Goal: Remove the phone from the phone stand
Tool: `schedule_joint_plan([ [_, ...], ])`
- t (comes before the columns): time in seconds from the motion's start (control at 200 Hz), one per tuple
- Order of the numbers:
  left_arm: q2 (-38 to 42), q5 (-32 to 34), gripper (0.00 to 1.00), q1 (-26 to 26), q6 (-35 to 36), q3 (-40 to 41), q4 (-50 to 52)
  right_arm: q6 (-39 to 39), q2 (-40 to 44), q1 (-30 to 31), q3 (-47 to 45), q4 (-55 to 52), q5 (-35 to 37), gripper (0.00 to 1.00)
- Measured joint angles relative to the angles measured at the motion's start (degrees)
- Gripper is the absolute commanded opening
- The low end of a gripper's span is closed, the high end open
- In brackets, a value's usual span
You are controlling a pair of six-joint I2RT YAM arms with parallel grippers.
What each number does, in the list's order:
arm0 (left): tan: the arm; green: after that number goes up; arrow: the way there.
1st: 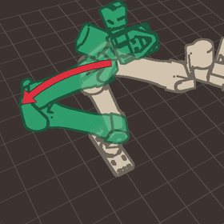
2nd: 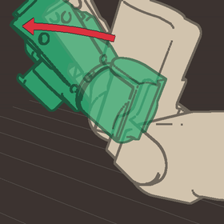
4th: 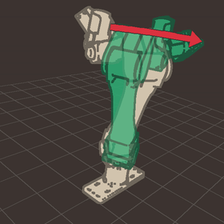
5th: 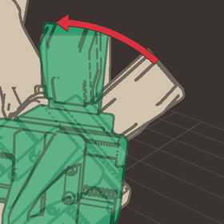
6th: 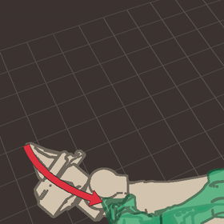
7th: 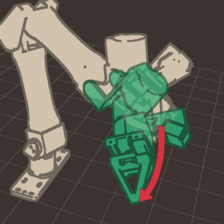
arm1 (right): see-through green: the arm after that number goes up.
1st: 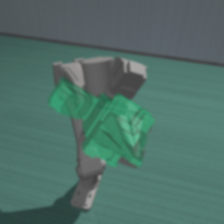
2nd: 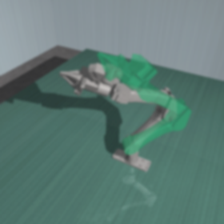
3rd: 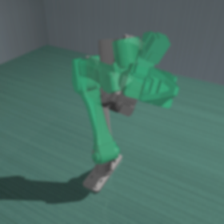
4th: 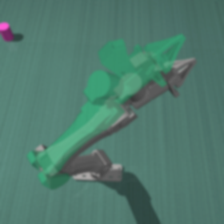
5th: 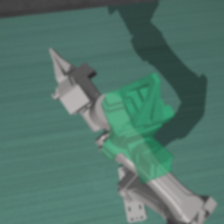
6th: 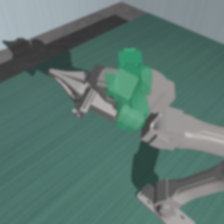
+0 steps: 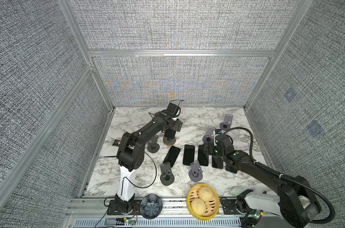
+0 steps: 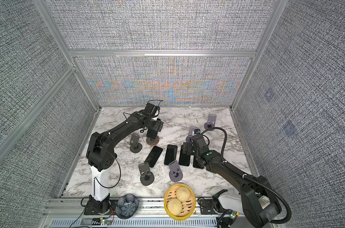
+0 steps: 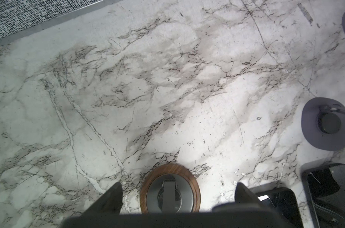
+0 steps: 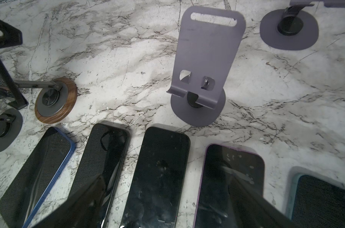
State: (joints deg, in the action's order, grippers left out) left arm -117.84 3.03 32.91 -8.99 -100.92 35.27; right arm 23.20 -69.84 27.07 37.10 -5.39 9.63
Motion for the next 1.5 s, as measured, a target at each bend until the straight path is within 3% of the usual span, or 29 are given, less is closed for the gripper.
schedule_joint_plan([
  [0.51, 2.9, 0.4, 0.68, 0.0, 0.4, 0.3, 0.1, 0.0, -0.1, 0.0, 0.0, 0.0, 0.0, 0.99],
  [0.921, 3.4, -0.1, 0.65, 0.0, 0.9, -4.6, 5.5, 0.0, -0.4, 0.0, 0.0, 0.0, 0.0, 0.99],
  [1.116, 8.7, -1.1, 0.63, 0.0, 1.0, -5.2, 8.6, 0.0, -0.5, 0.0, 0.0, 0.0, 0.1, 0.99],
  [1.496, 22.3, 0.7, 0.63, 0.0, 0.8, 8.1, 10.1, 0.0, -0.5, 0.0, 0.0, 0.0, 0.2, 0.99],
])
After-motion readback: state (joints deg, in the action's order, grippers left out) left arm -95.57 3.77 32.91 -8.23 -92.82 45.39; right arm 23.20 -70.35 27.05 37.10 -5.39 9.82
